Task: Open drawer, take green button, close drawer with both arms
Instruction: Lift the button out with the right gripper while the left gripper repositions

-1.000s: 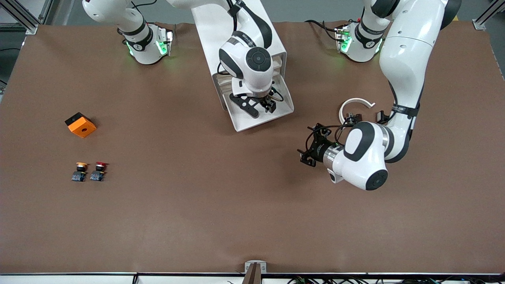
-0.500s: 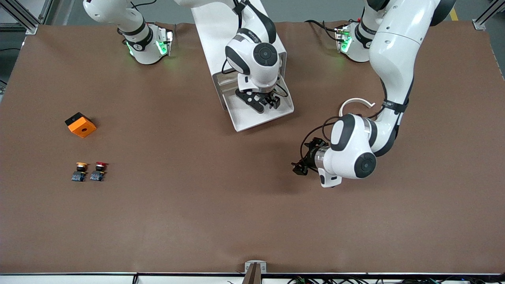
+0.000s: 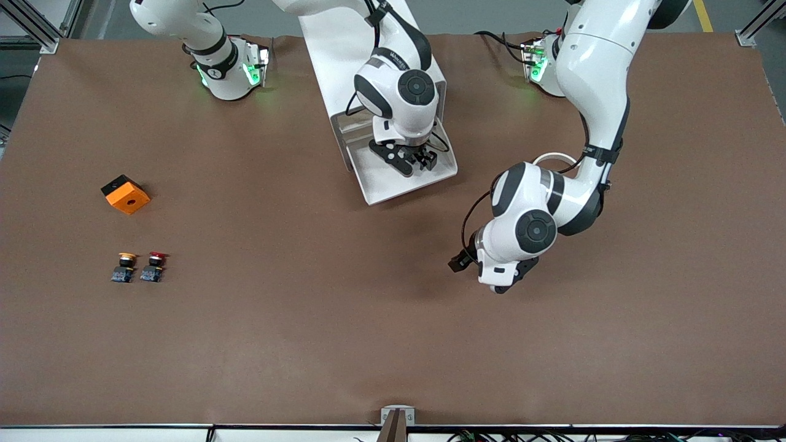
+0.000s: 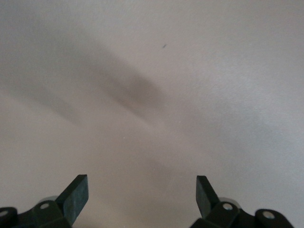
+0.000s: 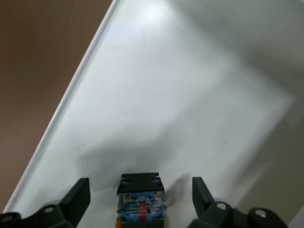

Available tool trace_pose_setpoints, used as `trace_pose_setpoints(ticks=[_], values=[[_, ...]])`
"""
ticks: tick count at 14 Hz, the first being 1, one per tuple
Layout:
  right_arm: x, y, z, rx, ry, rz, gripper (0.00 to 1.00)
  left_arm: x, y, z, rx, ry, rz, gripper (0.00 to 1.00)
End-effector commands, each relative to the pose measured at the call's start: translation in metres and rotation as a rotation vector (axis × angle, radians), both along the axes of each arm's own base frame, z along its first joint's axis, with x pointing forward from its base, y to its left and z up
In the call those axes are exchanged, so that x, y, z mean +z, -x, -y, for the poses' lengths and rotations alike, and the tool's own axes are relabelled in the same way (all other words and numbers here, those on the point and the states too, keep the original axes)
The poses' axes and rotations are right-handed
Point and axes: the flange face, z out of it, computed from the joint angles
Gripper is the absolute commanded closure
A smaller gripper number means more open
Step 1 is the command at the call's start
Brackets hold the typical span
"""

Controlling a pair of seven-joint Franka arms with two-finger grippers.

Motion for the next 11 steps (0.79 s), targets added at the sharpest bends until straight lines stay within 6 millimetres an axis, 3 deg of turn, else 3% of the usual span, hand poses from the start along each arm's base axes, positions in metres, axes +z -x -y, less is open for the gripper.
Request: trace_pose_setpoints(ticks=[1, 4, 7, 8, 9, 11], values=[[-0.003, 0.006, -0.005, -0.011, -0.011, -0.006, 0.36, 0.014, 0.005, -0.001, -0.022, -0.045, 0.057, 0.00], [-0.002, 0.012, -0.012, -0.036, -0.047, -0.032, 0.39, 0.020, -0.004, -0.007, -0.034, -0.051, 0.102, 0.00], [-0.001, 0.012, -0.012, -0.024, -0.052, -0.032, 0.66, 0.018, -0.012, -0.008, -0.080, -0.089, 0.153, 0.00], [-0.002, 0.011, -0.012, -0.017, -0.055, -0.033, 0.80, 0.015, -0.012, -0.008, -0.083, -0.091, 0.149, 0.00], [-0.004, 0.010, -0.013, -0.013, -0.057, -0.030, 1.00, 0.014, -0.009, -0.005, -0.091, -0.092, 0.146, 0.00], [-0.005, 0.008, -0.014, -0.011, -0.060, -0.023, 1.00, 0.010, -0.007, -0.005, -0.121, -0.093, 0.140, 0.00]])
